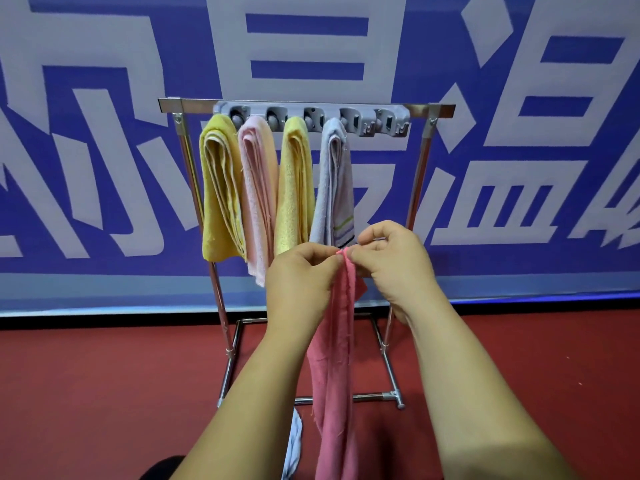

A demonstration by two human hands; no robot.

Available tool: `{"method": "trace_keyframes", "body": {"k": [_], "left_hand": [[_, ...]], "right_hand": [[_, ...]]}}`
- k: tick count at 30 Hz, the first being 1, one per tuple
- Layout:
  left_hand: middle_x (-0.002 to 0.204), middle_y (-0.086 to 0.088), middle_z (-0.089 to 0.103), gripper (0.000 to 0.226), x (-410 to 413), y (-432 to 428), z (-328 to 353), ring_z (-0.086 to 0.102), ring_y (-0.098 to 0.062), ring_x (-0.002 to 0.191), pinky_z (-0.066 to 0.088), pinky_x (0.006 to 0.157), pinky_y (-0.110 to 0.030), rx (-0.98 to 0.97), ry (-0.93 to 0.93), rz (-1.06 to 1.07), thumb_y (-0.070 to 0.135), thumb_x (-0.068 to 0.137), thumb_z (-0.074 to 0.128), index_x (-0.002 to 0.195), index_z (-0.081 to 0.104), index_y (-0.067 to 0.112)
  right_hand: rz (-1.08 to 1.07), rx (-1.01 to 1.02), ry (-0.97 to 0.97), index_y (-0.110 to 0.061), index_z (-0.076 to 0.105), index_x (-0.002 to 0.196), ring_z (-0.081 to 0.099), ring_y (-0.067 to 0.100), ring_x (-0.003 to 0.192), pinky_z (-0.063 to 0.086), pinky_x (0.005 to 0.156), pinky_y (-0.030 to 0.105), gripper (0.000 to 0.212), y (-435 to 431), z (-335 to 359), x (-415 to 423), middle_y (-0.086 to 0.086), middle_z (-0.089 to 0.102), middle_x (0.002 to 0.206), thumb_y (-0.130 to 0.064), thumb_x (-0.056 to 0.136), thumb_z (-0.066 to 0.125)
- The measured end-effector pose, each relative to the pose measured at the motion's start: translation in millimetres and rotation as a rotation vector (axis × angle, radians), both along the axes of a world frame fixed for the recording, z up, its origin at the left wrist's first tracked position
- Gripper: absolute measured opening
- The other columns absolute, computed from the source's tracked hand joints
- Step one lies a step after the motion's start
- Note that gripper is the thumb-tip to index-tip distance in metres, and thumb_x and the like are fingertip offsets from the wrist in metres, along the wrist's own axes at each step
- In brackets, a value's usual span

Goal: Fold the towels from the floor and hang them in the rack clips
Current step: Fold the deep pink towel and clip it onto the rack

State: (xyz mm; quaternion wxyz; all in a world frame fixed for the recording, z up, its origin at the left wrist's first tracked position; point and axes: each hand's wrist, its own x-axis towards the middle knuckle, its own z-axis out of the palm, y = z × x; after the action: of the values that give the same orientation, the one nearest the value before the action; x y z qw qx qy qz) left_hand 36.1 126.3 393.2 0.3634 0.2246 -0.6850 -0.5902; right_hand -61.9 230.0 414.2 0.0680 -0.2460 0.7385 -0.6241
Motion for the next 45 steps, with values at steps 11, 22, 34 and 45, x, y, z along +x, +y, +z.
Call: {"method": "trace_keyframes", "body": {"k": [11, 22, 34, 45], "left_hand": [[0.081, 0.010, 0.081, 0.010, 0.9, 5.6, -2.4, 0.079, -0.012, 0.082, 0.065, 0.085, -0.046, -0.033, -0.037, 0.027, 0.024, 0.089, 0.080, 0.087, 0.083, 0.033], [0.072, 0.008, 0.076, 0.038, 5.1, 11.7, 0.7, 0.066, -0.016, 0.070, 0.060, 0.086, -0.041, 0.053, -0.018, -0.147, 0.007, 0.093, 0.058, 0.099, 0.086, 0.033], [0.093, -0.015, 0.081, 0.022, 9.5, 7.0, 5.3, 0.077, -0.028, 0.090, 0.061, 0.097, -0.051, 0.227, 0.067, -0.142, -0.006, 0.096, 0.058, 0.098, 0.076, 0.007], [0.116, -0.006, 0.077, 0.020, 9.6, -9.8, -6.1, 0.070, -0.010, 0.112, 0.053, 0.101, -0.031, 0.047, -0.055, -0.345, 0.021, 0.089, 0.082, 0.109, 0.078, 0.021]], "right_hand": [[-0.034, 0.053, 0.052, -0.019, 0.066, 0.088, 0.072, 0.019, 0.062, 0.060, 0.068, 0.042, 0.018, 4.8, 4.0, 8.8, 0.002, 0.075, 0.066, -0.012, 0.084, 0.082], [-0.054, 0.062, 0.120, -0.021, 0.068, 0.089, 0.061, 0.011, 0.064, 0.055, 0.066, 0.035, 0.019, 7.9, 2.4, 11.7, 0.003, 0.070, 0.072, -0.017, 0.084, 0.087], [-0.046, 0.021, 0.203, -0.026, 0.068, 0.088, 0.056, 0.000, 0.062, 0.051, 0.066, 0.026, 0.023, 8.9, 7.8, 12.0, -0.009, 0.065, 0.075, -0.007, 0.086, 0.081], [0.207, -0.084, 0.015, -0.013, 0.068, 0.105, 0.071, 0.018, 0.076, 0.063, 0.078, 0.041, 0.026, 23.8, 22.5, 8.6, 0.007, 0.072, 0.083, 0.006, 0.088, 0.076]]}}
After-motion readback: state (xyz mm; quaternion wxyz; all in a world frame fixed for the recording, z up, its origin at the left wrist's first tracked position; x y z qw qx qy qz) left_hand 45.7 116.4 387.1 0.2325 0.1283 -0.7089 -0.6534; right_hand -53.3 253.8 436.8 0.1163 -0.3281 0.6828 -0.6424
